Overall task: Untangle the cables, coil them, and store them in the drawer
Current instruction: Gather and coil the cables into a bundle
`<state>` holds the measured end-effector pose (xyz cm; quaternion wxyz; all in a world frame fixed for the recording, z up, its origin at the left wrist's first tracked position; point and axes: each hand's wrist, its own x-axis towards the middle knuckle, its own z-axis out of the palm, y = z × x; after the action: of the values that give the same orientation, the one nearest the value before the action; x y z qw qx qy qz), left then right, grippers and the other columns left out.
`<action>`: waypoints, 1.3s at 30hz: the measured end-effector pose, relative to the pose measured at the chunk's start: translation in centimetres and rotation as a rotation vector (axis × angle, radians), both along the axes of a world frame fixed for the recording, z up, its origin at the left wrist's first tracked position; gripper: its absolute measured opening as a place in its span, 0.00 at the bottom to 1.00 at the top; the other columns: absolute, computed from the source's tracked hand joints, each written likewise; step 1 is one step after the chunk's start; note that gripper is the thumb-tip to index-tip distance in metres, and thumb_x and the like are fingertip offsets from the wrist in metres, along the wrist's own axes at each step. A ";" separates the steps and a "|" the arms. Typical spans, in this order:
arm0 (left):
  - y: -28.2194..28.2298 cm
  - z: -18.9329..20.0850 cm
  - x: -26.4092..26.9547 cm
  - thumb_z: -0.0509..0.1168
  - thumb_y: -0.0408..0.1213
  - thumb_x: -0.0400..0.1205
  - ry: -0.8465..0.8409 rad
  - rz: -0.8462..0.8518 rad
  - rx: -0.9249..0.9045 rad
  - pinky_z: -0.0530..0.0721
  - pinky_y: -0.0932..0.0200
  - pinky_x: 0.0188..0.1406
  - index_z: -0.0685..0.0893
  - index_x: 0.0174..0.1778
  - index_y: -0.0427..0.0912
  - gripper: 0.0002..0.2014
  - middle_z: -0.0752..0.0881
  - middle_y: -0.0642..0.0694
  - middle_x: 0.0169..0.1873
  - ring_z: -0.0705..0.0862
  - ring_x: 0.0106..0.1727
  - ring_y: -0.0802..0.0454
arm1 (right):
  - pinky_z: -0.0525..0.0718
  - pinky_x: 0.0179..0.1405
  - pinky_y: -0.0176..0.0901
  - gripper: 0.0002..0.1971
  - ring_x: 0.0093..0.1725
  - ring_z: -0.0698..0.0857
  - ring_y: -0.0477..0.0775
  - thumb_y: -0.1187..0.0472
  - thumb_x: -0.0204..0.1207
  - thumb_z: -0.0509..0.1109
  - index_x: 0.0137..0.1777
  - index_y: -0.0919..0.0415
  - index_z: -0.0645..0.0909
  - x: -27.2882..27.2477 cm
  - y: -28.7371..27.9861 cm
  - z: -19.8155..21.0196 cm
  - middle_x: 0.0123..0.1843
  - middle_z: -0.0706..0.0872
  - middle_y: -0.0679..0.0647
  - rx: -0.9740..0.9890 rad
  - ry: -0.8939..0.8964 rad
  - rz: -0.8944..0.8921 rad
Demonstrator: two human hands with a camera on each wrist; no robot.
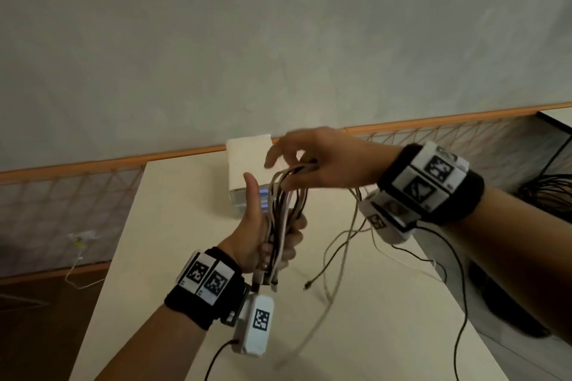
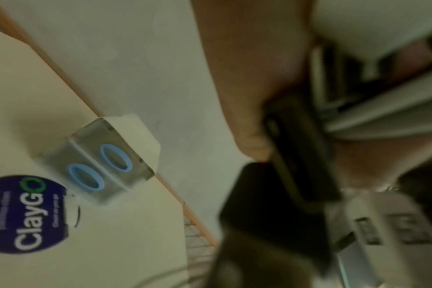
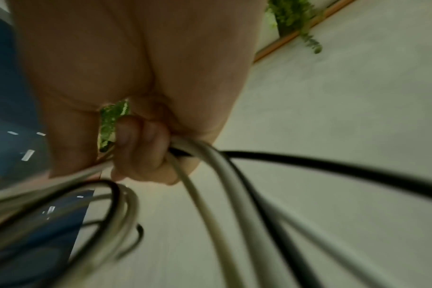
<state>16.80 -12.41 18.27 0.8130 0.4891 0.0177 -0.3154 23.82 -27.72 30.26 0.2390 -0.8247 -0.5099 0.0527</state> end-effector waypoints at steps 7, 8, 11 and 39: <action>0.4 2.3 -2.4 0.70 0.44 0.76 -0.098 -0.113 -0.012 0.63 0.69 0.12 0.57 0.32 0.43 0.25 0.67 0.53 0.16 0.65 0.13 0.61 | 0.76 0.43 0.32 0.20 0.43 0.80 0.37 0.38 0.66 0.75 0.55 0.45 0.85 2.5 2.1 -1.1 0.52 0.78 0.41 -0.110 0.253 -0.162; 0.5 2.4 -2.6 0.64 0.38 0.80 -0.120 -0.105 0.015 0.61 0.68 0.12 0.59 0.31 0.43 0.20 0.67 0.53 0.16 0.64 0.13 0.61 | 0.76 0.41 0.35 0.20 0.41 0.80 0.39 0.36 0.66 0.73 0.53 0.46 0.86 2.5 2.2 -1.6 0.49 0.80 0.40 -0.127 0.316 -0.180; 0.9 2.5 -3.3 0.61 0.35 0.82 -0.137 -0.116 0.045 0.52 0.61 0.16 0.67 0.30 0.46 0.14 0.66 0.54 0.19 0.57 0.17 0.58 | 0.73 0.34 0.39 0.17 0.29 0.72 0.44 0.37 0.71 0.69 0.44 0.49 0.87 1.7 2.3 -3.1 0.28 0.78 0.40 -0.110 0.483 -0.155; -1.1 1.3 -2.4 0.61 0.36 0.83 -0.318 0.295 0.257 0.80 0.49 0.42 0.84 0.40 0.35 0.11 0.68 0.51 0.15 0.79 0.21 0.48 | 0.78 0.36 0.36 0.28 0.33 0.82 0.45 0.38 0.77 0.63 0.49 0.68 0.79 -2.3 4.2 -4.1 0.44 0.82 0.61 0.348 0.826 -0.248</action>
<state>14.37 -13.51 19.57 0.7740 0.6240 0.0006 -0.1077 21.51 -23.56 26.15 0.5614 -0.7370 -0.2708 0.2616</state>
